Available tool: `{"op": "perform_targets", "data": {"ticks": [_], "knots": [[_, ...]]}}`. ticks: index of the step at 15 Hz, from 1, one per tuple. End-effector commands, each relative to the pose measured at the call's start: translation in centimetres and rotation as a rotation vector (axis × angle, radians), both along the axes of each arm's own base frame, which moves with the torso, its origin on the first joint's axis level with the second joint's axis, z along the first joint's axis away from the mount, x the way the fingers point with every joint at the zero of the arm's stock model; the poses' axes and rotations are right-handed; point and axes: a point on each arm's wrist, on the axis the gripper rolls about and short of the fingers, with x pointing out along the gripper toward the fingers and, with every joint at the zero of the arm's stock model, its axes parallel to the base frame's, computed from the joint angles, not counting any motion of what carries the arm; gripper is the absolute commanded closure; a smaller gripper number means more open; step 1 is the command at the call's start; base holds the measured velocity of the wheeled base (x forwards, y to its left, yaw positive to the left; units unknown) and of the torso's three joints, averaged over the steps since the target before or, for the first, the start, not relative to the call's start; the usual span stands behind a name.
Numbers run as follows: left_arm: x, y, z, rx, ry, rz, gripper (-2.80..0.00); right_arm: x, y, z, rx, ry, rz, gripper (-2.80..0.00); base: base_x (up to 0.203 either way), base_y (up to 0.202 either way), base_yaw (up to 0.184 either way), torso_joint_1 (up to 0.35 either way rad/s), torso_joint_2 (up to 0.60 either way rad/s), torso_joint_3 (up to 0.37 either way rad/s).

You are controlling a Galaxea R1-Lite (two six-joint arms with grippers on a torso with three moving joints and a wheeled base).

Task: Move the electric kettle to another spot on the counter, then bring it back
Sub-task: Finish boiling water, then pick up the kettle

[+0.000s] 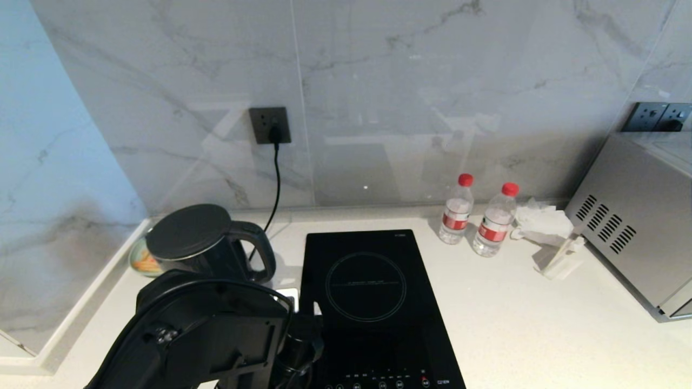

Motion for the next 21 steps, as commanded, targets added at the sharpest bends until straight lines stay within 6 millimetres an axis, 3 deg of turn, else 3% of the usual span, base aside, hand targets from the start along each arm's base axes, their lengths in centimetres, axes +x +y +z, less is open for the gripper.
{"op": "perform_targets", "data": {"ticks": [1, 3, 7, 11, 13, 17, 21], "knots": [[-1.4, -0.4, -0.1, 0.012, 0.015, -0.031, -2.80, 0.0, 0.0, 0.0, 0.000, -0.001, 0.001, 0.00, 0.000, 0.000, 0.000, 0.000, 0.00, 0.000], [-2.4, -0.6, 0.6, 0.006, 0.019, -0.053, -2.80, 0.0, 0.0, 0.0, 0.001, -0.001, 0.000, 0.00, 0.000, 0.000, 0.000, 0.000, 0.00, 0.000], [-4.5, -0.3, 3.9, -0.033, 0.002, -0.115, -2.80, 0.0, 0.0, 0.0, -0.001, -0.001, 0.000, 0.00, 0.000, 0.000, 0.000, 0.000, 0.00, 0.000], [-5.8, 0.8, 8.5, -0.099, -0.069, -0.134, -2.80, 0.0, 0.0, 0.0, 0.000, -0.001, 0.001, 0.00, 0.000, 0.000, 0.000, 0.000, 0.00, 0.000], [-6.7, 1.8, 9.1, -0.095, -0.056, -0.148, -2.80, 0.0, 0.0, 0.0, -0.001, -0.001, 0.001, 0.00, 0.000, 0.000, 0.000, 0.000, 0.00, 0.000], [-6.5, 1.6, 10.3, -0.113, -0.093, -0.154, -2.80, 0.0, 0.0, 0.0, 0.001, -0.001, 0.000, 0.00, 0.000, 0.000, 0.000, 0.000, 0.00, 0.000], [-4.6, 0.1, 11.9, -0.126, -0.178, -0.159, -2.80, 0.0, 0.0, 0.0, -0.001, -0.001, 0.000, 0.00, 0.000, 0.000, 0.000, 0.000, 0.00, 0.000]]}}
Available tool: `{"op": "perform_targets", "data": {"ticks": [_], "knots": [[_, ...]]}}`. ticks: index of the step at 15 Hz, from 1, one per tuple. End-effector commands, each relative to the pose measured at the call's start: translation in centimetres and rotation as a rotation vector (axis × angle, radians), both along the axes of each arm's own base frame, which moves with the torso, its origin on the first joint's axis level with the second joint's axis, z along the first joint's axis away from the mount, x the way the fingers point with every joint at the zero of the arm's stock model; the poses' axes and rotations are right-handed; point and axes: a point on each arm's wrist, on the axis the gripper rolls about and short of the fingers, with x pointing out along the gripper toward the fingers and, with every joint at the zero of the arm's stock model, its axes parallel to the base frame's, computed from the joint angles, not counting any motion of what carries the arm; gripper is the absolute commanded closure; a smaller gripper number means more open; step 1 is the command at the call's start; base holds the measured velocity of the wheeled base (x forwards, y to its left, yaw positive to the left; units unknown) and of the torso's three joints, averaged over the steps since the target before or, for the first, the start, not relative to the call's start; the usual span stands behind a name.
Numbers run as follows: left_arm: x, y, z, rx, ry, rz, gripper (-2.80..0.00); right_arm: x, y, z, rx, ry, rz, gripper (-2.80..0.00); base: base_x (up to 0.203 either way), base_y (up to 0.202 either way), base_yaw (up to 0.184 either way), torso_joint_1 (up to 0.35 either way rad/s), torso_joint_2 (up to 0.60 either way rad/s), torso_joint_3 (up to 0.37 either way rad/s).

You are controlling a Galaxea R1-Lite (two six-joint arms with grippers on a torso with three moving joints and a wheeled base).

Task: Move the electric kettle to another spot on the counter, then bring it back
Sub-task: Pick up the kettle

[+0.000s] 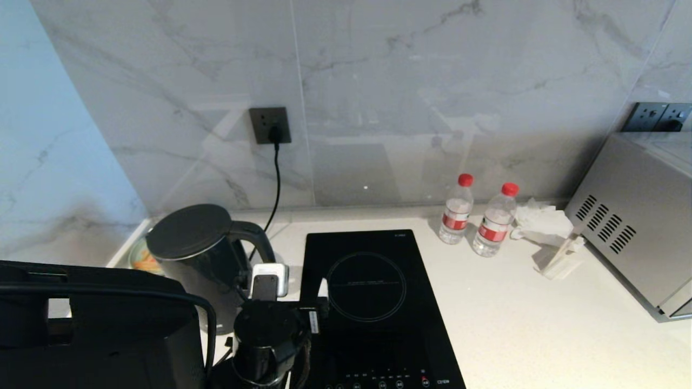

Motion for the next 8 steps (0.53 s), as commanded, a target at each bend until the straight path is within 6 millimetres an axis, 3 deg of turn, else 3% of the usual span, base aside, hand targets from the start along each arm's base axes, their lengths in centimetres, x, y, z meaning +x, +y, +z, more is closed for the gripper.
{"op": "perform_targets", "data": {"ticks": [1, 8], "knots": [[1.0, -0.5, 0.8, -0.037, -0.042, 0.016, -2.80, 0.0, 0.0, 0.0, -0.001, 0.000, 0.000, 0.00, 0.000, 0.000, 0.000, 0.000, 0.00, 0.000], [4.1, 2.3, 1.1, -0.047, -0.061, 0.144, -2.80, 0.0, 0.0, 0.0, -0.001, 0.000, 0.000, 0.00, 0.000, 0.000, 0.000, 0.000, 0.00, 0.000]]}}
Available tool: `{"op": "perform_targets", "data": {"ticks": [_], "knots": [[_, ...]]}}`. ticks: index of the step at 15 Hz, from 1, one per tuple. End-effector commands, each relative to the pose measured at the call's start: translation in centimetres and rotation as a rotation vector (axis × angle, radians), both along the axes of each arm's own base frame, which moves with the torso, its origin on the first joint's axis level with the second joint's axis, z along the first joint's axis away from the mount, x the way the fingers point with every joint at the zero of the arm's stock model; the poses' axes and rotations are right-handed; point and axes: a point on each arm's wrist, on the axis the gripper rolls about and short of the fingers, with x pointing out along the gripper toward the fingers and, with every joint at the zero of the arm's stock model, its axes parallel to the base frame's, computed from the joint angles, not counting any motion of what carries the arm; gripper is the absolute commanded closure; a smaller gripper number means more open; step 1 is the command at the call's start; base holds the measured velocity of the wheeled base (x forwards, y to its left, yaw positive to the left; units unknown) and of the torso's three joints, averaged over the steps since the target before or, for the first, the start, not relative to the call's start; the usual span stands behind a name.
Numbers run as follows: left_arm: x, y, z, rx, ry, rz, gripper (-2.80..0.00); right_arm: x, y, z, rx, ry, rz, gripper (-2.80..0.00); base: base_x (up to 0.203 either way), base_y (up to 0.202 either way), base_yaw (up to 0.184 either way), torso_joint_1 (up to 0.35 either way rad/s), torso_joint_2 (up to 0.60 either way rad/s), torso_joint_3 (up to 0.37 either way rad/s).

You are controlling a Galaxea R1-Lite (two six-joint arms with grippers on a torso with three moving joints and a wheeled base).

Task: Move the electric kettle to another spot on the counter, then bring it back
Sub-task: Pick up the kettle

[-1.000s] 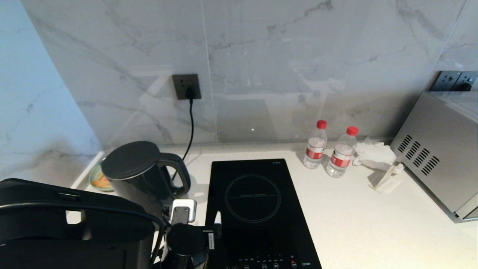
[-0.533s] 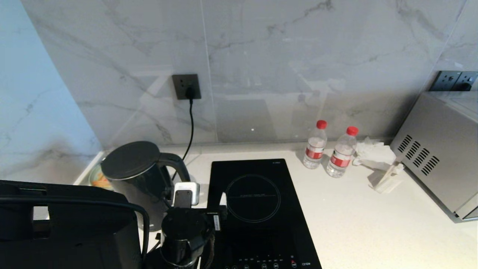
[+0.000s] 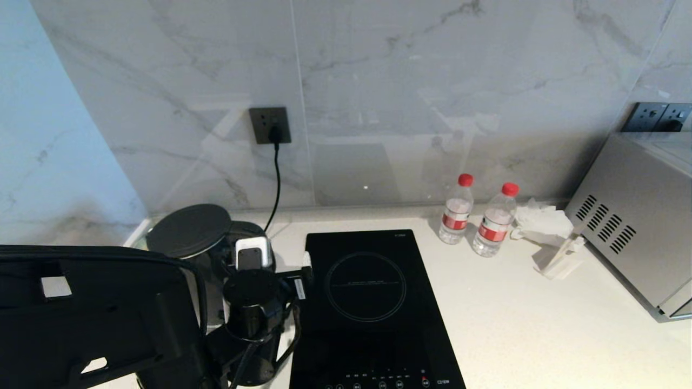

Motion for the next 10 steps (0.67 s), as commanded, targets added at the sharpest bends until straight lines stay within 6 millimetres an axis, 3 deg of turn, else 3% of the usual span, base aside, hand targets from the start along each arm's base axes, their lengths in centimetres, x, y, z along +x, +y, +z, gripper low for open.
{"op": "perform_targets", "data": {"ticks": [1, 10], "knots": [[0.6, 0.4, 0.0, -0.008, -0.007, 0.014, -2.80, 0.0, 0.0, 0.0, -0.001, 0.000, 0.000, 0.00, 0.000, 0.000, 0.000, 0.000, 0.00, 0.000], [2.1, -0.3, 0.7, -0.038, -0.044, 0.020, -2.80, 0.0, 0.0, 0.0, -0.001, 0.000, 0.001, 0.00, 0.000, 0.000, 0.000, 0.000, 0.00, 0.000]]}}
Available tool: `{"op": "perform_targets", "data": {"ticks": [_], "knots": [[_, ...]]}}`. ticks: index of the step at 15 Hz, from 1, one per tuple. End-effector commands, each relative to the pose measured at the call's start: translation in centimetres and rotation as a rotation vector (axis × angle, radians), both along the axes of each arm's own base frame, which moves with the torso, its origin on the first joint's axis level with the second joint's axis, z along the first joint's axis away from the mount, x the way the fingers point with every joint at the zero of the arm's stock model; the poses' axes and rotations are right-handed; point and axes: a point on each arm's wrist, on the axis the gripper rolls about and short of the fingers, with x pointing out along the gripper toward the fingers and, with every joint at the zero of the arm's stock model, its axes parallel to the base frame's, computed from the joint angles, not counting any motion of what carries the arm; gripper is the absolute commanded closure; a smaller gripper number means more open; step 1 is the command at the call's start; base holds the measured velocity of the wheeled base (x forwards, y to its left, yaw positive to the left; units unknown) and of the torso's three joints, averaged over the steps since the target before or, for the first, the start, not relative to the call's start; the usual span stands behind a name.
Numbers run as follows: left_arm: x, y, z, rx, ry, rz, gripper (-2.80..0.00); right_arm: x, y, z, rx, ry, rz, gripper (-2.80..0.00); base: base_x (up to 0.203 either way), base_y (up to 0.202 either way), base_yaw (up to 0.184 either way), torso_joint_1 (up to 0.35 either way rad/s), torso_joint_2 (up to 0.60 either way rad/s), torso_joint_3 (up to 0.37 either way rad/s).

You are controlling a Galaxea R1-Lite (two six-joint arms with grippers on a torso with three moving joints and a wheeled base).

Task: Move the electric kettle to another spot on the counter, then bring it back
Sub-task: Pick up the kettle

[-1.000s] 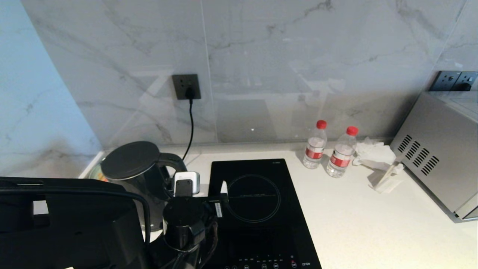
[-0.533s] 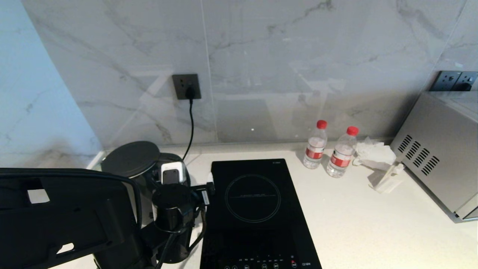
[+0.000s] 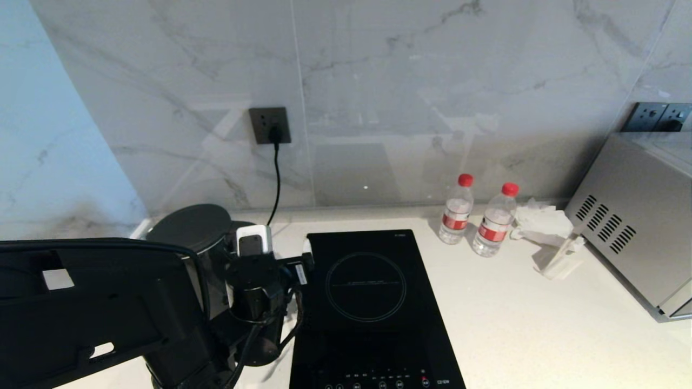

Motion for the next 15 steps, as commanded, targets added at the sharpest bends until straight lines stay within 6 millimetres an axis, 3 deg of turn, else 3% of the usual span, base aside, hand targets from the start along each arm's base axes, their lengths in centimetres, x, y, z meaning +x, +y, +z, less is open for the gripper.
{"op": "perform_targets", "data": {"ticks": [1, 7, 15], "knots": [[0.5, 0.1, -0.1, -0.007, -0.007, 0.017, -2.80, 0.0, 0.0, 0.0, 0.001, 0.000, 0.001, 0.00, 0.000, 0.000, 0.000, 0.000, 0.00, 0.000], [2.7, 1.6, -0.6, -0.010, -0.012, 0.068, -2.80, 0.0, 0.0, 0.0, 0.001, 0.000, 0.001, 0.00, 0.000, 0.000, 0.000, 0.000, 0.00, 0.000], [2.9, 1.6, -0.3, -0.009, -0.010, 0.077, -2.80, 0.0, 0.0, 0.0, 0.001, 0.000, 0.000, 0.00, 0.000, 0.000, 0.000, 0.000, 0.00, 0.000]]}}
